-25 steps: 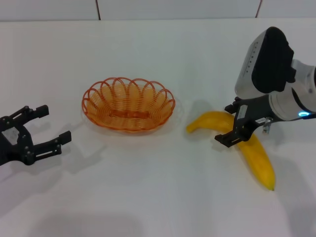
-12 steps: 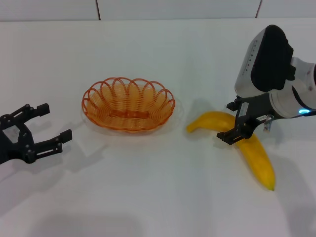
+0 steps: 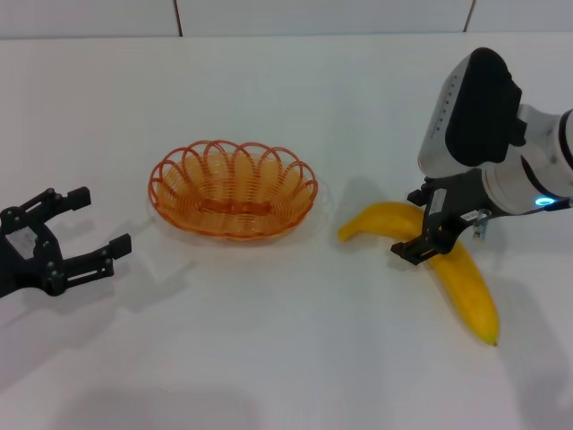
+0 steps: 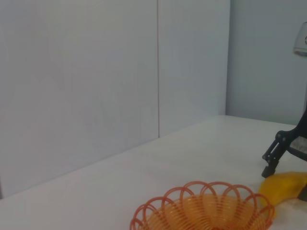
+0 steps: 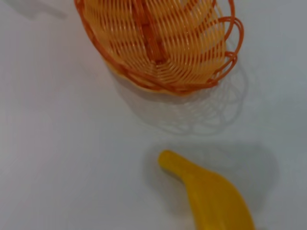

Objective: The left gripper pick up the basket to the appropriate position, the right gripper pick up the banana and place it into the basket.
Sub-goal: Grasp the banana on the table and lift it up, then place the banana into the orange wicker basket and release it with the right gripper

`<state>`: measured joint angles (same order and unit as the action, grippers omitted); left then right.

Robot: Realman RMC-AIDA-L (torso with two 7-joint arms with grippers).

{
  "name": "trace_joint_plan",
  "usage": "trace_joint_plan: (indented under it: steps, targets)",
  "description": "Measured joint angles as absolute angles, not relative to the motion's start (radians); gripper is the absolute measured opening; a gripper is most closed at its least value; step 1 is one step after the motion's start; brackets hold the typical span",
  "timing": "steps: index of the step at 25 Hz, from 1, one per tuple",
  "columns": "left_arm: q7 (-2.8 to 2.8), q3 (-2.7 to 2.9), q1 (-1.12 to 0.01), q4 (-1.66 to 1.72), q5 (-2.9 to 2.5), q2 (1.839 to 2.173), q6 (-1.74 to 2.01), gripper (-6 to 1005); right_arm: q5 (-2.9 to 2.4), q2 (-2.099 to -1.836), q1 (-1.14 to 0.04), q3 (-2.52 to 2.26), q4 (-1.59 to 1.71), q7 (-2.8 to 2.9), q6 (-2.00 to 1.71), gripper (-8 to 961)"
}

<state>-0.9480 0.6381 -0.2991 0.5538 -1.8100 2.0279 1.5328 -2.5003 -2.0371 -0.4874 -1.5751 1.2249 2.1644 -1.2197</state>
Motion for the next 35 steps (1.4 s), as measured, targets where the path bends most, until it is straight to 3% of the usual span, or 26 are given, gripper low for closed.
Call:
trace_joint_plan:
  steps: [9,14,20,28,35]
  targets:
    - [-0.948,0.638,-0.301,0.554,-1.810,2.028,1.532,920,-2.499,-2.037,-0.496,-1.569,1.222,2.194,-1.215,797]
    - [-0.948,0.638,-0.301,0.554,-1.810,2.028,1.532,920,-2.498,-2.037,-0.494,-1.566,1.237,2.195,-1.212,571]
    - [-0.948,0.638,-0.300,0.554,-1.810,2.028,1.532,920,-2.493,-2.038,-0.449,-1.560,1.325,2.191,-1.199,489]
    - [-0.930,0.592,-0.294,0.549,-1.804,2.028,1.530,920,-2.306,-2.038,-0.411,-1.557,1.443,2.072,-1.123,490]
    - [-0.922,0.590,-0.300,0.546,-1.804,2.029,1.529,920,-2.210,-2.041,-0.513,-1.601,1.391,2.013,-1.098,489]
